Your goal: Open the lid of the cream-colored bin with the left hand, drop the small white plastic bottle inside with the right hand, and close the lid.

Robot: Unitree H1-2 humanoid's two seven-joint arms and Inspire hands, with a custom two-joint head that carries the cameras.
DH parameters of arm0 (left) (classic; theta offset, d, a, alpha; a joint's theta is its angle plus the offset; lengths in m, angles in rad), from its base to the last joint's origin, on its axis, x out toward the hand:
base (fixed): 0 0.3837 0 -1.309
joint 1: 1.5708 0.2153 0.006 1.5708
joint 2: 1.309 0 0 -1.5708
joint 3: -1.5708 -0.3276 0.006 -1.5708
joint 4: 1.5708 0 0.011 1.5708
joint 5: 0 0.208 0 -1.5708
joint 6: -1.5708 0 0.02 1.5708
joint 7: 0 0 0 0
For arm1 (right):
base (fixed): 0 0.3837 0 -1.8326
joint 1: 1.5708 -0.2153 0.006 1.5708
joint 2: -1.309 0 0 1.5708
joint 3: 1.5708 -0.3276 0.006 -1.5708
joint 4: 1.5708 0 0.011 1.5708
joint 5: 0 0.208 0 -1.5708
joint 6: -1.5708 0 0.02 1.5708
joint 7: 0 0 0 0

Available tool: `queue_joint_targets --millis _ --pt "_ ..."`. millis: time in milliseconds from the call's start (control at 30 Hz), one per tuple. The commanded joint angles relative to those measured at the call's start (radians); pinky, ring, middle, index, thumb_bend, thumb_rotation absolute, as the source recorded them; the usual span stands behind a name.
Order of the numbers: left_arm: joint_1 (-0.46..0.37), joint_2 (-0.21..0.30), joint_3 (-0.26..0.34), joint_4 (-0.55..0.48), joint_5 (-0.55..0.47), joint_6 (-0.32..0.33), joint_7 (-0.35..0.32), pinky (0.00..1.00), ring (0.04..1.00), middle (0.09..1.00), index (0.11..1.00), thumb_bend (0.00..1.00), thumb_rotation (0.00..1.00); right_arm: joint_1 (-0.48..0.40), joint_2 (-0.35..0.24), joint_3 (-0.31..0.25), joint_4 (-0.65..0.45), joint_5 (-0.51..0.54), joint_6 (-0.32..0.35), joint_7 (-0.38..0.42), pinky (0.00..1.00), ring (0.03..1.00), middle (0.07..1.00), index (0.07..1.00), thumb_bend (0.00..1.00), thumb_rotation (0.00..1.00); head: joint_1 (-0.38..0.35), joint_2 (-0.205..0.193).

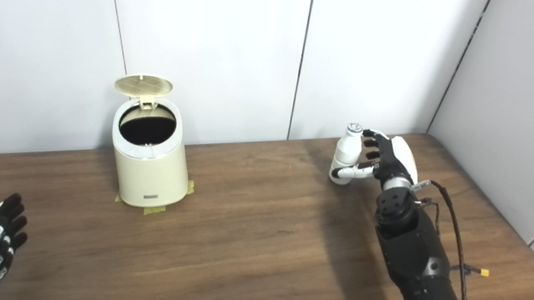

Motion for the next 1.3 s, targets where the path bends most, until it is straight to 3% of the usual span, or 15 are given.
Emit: queue_joint_targets --millis 0,200,467,600,1200,1267 --pt "-0.034 0.012 -0.004 -0.017 0.002 -0.017 -0.004 1.0 1.0 1.0 1.0 0.21 0.84 -0.058 -0.019 -0.016 -0.012 0.0 -0.055 -0.039 0.61 0.703 0.754 0.77 0.82 0.02 -0.001 0.002" --pt "-0.03 0.02 -0.006 -0.022 -0.003 -0.021 -0.011 1.0 1.0 1.0 1.0 0.22 0.84 -0.059 -0.018 -0.026 -0.006 0.006 -0.073 -0.063 0.56 0.62 0.664 0.687 0.82 0.0 0.0 0.01" --pt "-0.025 0.021 -0.004 -0.02 -0.011 -0.027 -0.014 1.0 1.0 1.0 1.0 0.25 0.82 -0.057 -0.014 -0.033 0.001 0.011 -0.109 -0.092 0.54 0.607 0.624 0.627 0.82 0.0 -0.005 0.022" --pt "-0.026 0.022 -0.003 -0.02 -0.008 -0.021 -0.012 1.0 1.0 1.0 1.0 0.28 0.82 -0.057 -0.002 -0.04 -0.006 0.027 -0.12 -0.093 0.44 0.518 0.599 0.628 0.79 0.0 -0.004 0.027" --pt "-0.024 0.018 0.008 -0.007 -0.026 -0.031 -0.017 1.0 1.0 1.0 1.0 0.27 0.74 -0.073 0.01 -0.023 0.021 0.033 -0.136 -0.088 0.49 0.547 0.597 0.632 0.8 0.0 0.01 0.037" --pt "-0.023 0.018 0.006 -0.005 -0.021 -0.035 -0.017 1.0 1.0 1.0 1.0 0.27 0.75 -0.078 0.012 -0.028 0.039 0.033 -0.148 -0.103 0.44 0.495 0.49 0.57 0.59 0.0 0.011 0.038"
